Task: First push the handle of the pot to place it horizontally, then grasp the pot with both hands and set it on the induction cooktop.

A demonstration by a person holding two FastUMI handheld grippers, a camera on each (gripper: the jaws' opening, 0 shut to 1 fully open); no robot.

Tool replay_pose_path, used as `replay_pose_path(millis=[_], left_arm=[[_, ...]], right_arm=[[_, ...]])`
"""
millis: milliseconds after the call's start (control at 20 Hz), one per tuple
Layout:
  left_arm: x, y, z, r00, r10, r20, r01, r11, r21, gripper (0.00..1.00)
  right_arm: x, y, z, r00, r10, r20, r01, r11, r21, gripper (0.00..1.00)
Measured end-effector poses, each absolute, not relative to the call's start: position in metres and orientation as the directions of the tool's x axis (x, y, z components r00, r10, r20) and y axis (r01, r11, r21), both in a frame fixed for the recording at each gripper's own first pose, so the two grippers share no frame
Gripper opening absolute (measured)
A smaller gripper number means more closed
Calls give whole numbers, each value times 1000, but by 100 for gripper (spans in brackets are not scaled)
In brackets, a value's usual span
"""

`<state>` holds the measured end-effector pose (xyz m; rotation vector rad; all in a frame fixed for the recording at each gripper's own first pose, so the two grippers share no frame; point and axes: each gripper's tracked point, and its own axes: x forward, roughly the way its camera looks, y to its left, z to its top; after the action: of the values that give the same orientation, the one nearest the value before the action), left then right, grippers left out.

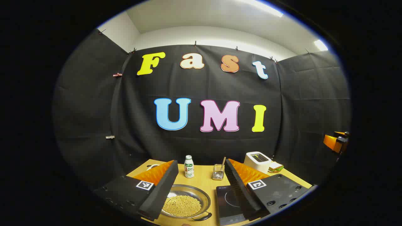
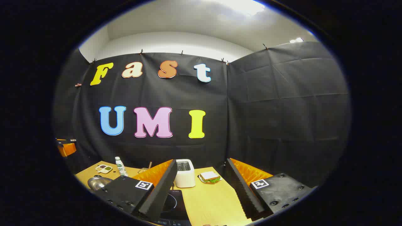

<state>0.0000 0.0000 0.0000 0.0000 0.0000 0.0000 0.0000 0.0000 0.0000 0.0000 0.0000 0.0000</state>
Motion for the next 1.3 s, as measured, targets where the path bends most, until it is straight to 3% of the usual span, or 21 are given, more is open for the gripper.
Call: replay_pose_path(millis=[400, 1300], left_arm=[[-13, 25, -12, 999, 40, -30, -40, 999, -4, 93], [-4, 35, -39, 992, -8, -125, 7, 1000, -9, 93]], right_arm=[[2, 31, -2, 997, 73, -9, -73, 997, -9, 96], [4, 50, -17, 994, 101, -52, -103, 994, -29, 98]])
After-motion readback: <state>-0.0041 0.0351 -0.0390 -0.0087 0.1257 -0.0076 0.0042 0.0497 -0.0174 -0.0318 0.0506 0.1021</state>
